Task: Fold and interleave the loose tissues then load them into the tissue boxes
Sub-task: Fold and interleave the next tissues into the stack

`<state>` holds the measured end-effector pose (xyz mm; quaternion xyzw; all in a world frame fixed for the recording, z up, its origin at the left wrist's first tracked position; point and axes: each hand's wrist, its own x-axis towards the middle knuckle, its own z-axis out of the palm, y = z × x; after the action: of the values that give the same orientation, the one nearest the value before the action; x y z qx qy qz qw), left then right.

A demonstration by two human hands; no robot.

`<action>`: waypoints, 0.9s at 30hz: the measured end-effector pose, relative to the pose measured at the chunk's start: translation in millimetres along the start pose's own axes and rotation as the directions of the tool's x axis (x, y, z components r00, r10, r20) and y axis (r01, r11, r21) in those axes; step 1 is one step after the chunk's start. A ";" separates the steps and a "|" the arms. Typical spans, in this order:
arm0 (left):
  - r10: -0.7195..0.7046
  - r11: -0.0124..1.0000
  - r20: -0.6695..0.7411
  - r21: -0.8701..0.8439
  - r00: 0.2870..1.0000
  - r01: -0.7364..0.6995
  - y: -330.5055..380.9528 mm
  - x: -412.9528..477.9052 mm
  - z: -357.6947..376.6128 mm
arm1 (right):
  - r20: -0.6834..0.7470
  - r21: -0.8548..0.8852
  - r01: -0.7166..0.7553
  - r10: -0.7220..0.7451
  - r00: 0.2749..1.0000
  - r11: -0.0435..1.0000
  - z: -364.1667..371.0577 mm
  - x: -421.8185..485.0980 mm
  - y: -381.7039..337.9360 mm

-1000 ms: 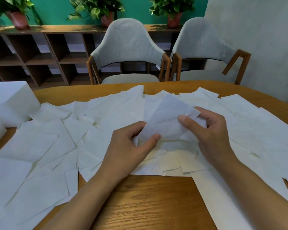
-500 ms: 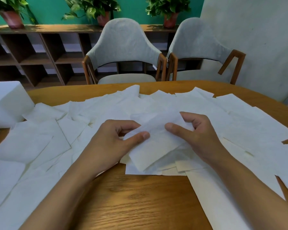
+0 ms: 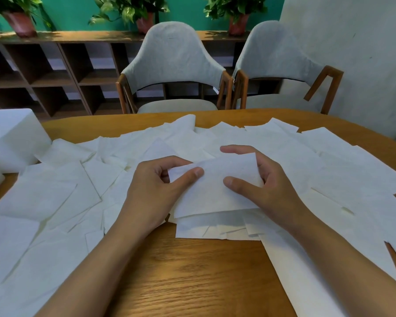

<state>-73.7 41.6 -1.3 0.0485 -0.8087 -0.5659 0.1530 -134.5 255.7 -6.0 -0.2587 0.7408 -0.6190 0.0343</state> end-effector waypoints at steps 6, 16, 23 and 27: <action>-0.012 1.000 0.004 -0.011 1.000 0.012 0.4 0.1 1.0 | 0.038 -0.004 0.006 -0.006 0.999 1.000 -2.1 -0.3 2.2; 0.120 0.987 -0.104 0.115 0.987 -0.108 -7.6 0.1 3.7 | -0.007 -0.164 0.026 -0.028 1.000 0.986 -2.6 2.9 3.8; 0.031 0.990 0.074 -0.137 0.997 -0.021 0.0 1.3 -2.0 | -0.092 -0.169 0.020 -0.036 0.995 0.985 -7.4 7.2 0.3; 0.037 0.990 0.011 -0.133 0.999 -0.035 -2.0 2.6 -2.4 | 0.045 -0.105 0.023 -0.018 0.999 0.994 -12.9 4.5 -5.3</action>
<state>-75.6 38.1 -2.0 0.0200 -0.7709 -0.6160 0.1607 -141.4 264.8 3.1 -0.2811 0.7688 -0.5736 0.0303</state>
